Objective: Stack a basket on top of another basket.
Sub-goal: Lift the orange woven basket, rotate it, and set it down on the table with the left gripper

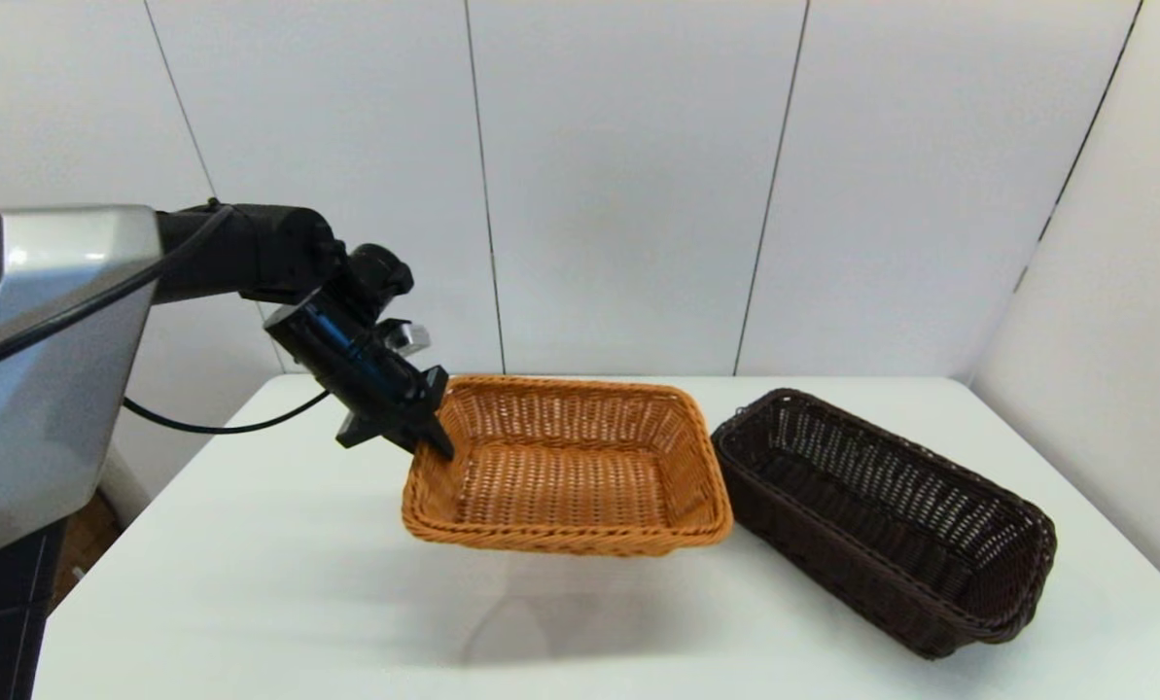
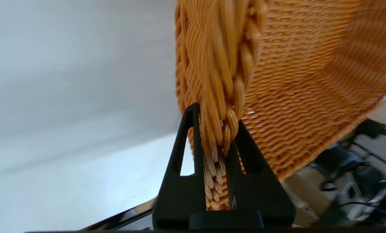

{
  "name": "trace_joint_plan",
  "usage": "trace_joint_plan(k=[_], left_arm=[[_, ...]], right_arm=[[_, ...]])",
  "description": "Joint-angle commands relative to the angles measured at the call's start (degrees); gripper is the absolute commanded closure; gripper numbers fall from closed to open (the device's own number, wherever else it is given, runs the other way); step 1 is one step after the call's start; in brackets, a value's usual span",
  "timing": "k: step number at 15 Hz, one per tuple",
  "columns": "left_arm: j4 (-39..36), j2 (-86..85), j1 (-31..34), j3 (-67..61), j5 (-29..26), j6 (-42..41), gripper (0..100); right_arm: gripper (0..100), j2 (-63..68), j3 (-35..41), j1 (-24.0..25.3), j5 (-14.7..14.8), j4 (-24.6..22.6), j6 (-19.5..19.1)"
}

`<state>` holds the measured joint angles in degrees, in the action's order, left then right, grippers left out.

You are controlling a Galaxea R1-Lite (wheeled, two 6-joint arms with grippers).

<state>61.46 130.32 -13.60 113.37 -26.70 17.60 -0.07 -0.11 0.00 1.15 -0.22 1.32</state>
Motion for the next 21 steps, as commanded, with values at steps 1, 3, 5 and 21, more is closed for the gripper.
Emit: trace_joint_plan(k=[1, 3, 5, 21], left_arm=[[0.41, 3.36, -0.19, -0.78, -0.20, 0.50, 100], [0.59, 3.98, -0.11, -0.96, -0.37, 0.06, 100], [0.59, 4.51, -0.11, -1.05, -0.29, 0.06, 100], [-0.03, 7.41, -0.02, -1.05, -1.34, -2.22, 100]], right_arm=[[0, 0.07, 0.02, 0.00, 0.00, -0.04, 0.00], [0, 0.07, -0.07, 0.00, 0.00, -0.04, 0.00], [0, -0.01, 0.02, 0.00, 0.00, -0.04, 0.00], [0, -0.01, 0.02, 0.00, 0.00, -0.04, 0.00]])
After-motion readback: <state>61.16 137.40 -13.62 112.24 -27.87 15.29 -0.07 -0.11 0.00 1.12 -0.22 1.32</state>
